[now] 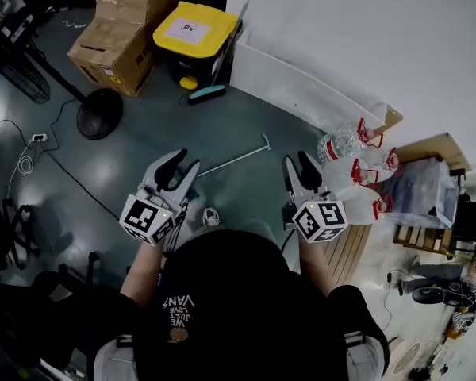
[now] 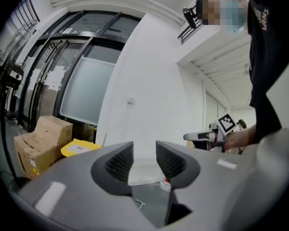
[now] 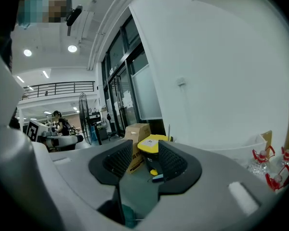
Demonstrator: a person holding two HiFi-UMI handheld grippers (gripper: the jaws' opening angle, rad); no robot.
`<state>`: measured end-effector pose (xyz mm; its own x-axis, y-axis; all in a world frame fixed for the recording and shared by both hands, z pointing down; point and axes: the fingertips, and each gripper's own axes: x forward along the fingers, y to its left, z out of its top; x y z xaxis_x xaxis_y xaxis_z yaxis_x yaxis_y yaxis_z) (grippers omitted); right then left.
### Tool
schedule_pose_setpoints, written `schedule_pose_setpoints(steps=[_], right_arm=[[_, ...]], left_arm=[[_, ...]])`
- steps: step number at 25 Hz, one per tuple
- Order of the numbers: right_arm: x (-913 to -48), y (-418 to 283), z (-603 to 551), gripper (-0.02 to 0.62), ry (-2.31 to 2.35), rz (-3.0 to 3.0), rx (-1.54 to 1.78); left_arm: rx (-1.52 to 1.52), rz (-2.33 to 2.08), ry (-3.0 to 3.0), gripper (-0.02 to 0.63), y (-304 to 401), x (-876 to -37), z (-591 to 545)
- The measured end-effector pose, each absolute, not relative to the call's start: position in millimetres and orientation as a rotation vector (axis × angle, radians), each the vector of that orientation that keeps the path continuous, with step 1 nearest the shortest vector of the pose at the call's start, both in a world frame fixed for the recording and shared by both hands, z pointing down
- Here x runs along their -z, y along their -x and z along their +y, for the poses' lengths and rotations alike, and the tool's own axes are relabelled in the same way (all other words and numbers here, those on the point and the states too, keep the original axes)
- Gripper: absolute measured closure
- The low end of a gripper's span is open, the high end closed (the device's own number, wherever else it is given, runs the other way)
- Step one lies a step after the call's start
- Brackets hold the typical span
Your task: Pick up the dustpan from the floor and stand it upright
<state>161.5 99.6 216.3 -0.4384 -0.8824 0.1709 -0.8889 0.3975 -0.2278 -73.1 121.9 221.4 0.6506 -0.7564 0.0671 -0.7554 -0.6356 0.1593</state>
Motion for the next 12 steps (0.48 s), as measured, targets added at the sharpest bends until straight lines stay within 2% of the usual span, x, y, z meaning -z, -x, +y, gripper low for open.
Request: schedule_pose_setpoints(steps=[12], right_arm=[[-242.6, -146.4, 9.8, 0.453, -1.526, -2.595, -0.492]], left_arm=[[-0.021, -1.358, -2.593, 0.44, 99.6, -255.0, 70.3]])
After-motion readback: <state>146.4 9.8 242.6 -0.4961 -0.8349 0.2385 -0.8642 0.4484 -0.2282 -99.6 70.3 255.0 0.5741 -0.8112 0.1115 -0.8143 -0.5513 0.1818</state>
